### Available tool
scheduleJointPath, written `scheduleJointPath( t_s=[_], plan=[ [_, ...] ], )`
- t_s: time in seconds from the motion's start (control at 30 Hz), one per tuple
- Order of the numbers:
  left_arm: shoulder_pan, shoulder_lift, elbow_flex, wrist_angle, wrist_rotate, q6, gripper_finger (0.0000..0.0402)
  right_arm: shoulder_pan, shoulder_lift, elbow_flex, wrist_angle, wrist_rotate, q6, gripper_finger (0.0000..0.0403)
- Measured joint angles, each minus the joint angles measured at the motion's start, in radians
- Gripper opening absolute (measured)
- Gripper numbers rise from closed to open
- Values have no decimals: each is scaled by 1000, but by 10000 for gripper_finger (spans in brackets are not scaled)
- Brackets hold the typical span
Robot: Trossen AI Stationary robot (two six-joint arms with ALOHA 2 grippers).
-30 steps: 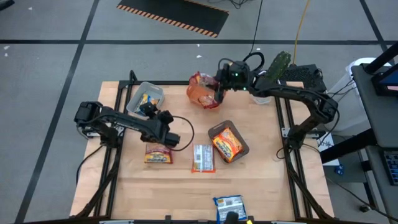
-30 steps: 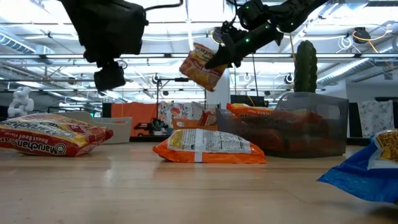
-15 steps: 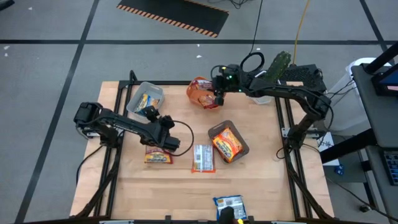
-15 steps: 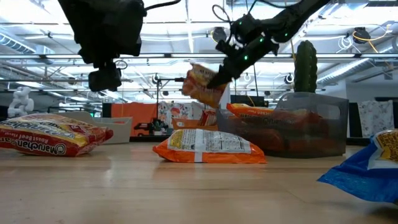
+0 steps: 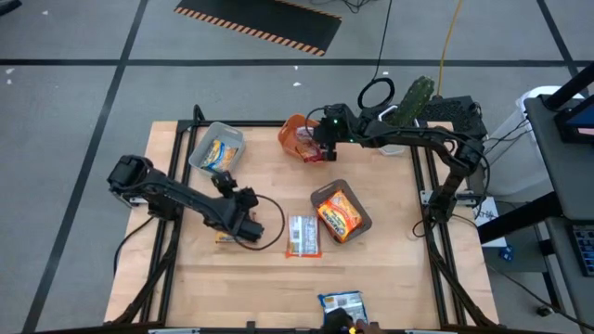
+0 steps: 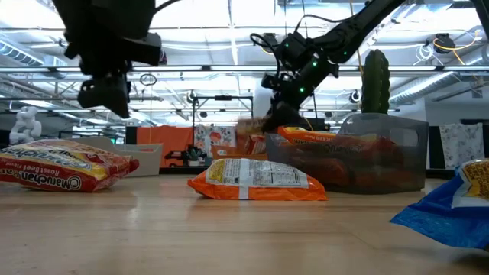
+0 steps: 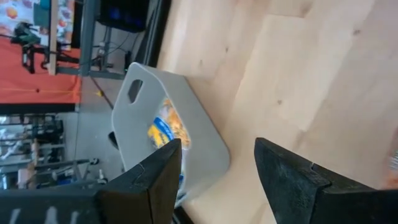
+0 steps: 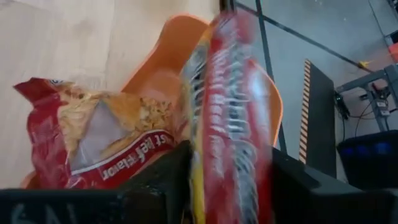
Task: Sort Maruchan noodles
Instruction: Put the right red noodle pack into the orange bin, then put the blue noodle pack into the gray bin
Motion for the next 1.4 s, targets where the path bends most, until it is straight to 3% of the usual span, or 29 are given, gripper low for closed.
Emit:
scheduleJointPath(
  t_s=[0.17, 0.67, 0.9, 1.17, 1.4],
  plan=[
    [-53, 0, 0, 0, 9, -39, 209, 38, -5, 0, -78, 74, -1, 181],
    [-191, 0, 0, -5, 206, -204, 209, 183, -144, 0, -178, 71, 256, 186],
    [-250, 0, 0, -89, 371, -350, 209, 371, -310, -8, -280, -73, 471, 185],
    [-328, 0, 0, -91, 591, -487, 209, 618, -454, -152, -241, -86, 598, 185],
    [-395, 0, 0, 31, 619, -533, 209, 782, -575, -274, -247, -86, 759, 185]
  ],
)
